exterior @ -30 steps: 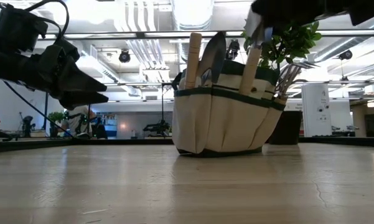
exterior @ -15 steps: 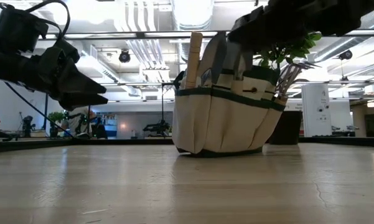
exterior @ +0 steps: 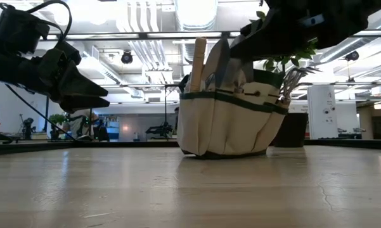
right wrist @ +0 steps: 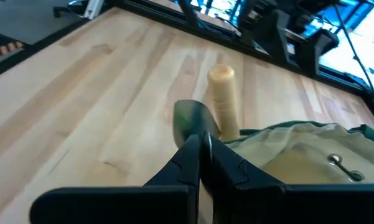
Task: Pick & Place Garden tools in Gardening bag
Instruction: Put the brown trowel into the green gardening bag
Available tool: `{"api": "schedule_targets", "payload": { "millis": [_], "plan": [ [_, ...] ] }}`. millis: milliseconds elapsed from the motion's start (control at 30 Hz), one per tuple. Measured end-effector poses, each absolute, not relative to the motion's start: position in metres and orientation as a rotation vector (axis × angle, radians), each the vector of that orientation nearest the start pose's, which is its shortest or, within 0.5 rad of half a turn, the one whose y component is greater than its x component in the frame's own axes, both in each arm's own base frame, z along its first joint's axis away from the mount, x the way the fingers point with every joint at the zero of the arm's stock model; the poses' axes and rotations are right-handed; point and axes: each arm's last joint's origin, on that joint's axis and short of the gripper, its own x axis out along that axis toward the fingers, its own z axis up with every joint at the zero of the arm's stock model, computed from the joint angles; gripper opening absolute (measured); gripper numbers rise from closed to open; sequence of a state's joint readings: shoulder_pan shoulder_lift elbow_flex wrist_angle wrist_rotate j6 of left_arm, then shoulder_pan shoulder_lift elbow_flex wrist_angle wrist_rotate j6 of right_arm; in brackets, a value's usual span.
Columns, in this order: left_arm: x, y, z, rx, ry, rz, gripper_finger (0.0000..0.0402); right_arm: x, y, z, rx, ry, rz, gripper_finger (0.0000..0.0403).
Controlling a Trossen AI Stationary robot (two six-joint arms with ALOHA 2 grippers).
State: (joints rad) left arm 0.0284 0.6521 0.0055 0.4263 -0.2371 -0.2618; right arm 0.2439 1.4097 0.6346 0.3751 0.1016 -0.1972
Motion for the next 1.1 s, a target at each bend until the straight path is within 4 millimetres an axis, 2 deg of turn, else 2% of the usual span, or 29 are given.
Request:
{"api": "schedule_targets", "payload": {
  "millis": [900,1100],
  "plan": [
    [0.1357,0.0107,0.1444,-0.237,0.18,0.291,0.0303,0.2762,0.0591,0.1959,-0.211,0.412,0.102,0.0009],
    [0.1357,0.0107,0.1444,-0.236,0.18,0.291,0.0303,0.2758,0.0585,0.1949,-0.212,0.422,0.091,0.0036]
  ]
}}
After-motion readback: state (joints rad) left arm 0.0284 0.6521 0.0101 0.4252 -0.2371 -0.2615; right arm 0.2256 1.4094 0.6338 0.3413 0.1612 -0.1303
